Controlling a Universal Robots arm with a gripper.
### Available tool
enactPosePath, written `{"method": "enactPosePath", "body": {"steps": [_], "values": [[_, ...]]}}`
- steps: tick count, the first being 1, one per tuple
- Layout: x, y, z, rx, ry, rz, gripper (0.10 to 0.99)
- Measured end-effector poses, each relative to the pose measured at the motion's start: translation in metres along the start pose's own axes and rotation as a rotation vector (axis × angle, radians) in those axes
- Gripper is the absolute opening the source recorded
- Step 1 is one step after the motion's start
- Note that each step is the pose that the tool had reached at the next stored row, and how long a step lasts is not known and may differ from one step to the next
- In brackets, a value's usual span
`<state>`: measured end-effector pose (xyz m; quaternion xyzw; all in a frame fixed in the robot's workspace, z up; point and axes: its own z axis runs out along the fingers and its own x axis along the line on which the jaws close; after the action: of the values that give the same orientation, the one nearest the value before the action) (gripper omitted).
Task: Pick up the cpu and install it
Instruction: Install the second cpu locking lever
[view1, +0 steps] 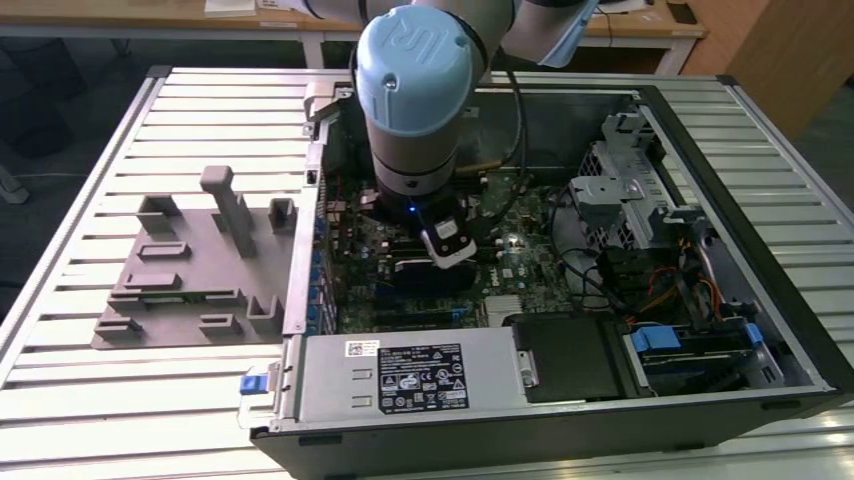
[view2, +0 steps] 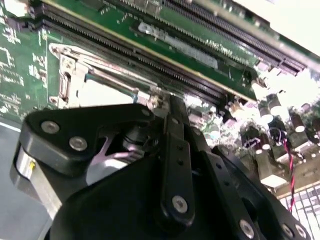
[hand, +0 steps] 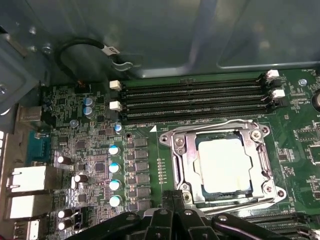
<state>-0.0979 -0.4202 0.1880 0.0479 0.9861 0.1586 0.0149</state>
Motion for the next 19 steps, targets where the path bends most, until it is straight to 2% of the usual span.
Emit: {"method": "enactPosePath", "body": {"steps": [2, 6, 9, 11, 12, 15, 16, 19], "values": [[0.0, 0.0008, -0.0024, 0.0, -0.0002, 0.0, 0.106], [-0.0002, 0.0044, -0.0129, 0.0, -0.0001, 0.0, 0.106], [-0.0002, 0.0062, -0.018, 0.007, -0.0007, 0.0, 0.106], [-0.0003, 0.0074, -0.021, 0.015, -0.0016, -0.001, 0.106], [-0.0003, 0.0078, -0.0219, 0.024, -0.0024, -0.001, 0.106], [-0.0005, 0.0088, -0.0223, 0.061, -0.006, -0.001, 0.106], [-0.0015, 0.0103, -0.0217, 0.065, -0.0064, -0.001, 0.106], [-0.0072, 0.0156, -0.0195, 0.067, -0.0067, -0.001, 0.106]]}}
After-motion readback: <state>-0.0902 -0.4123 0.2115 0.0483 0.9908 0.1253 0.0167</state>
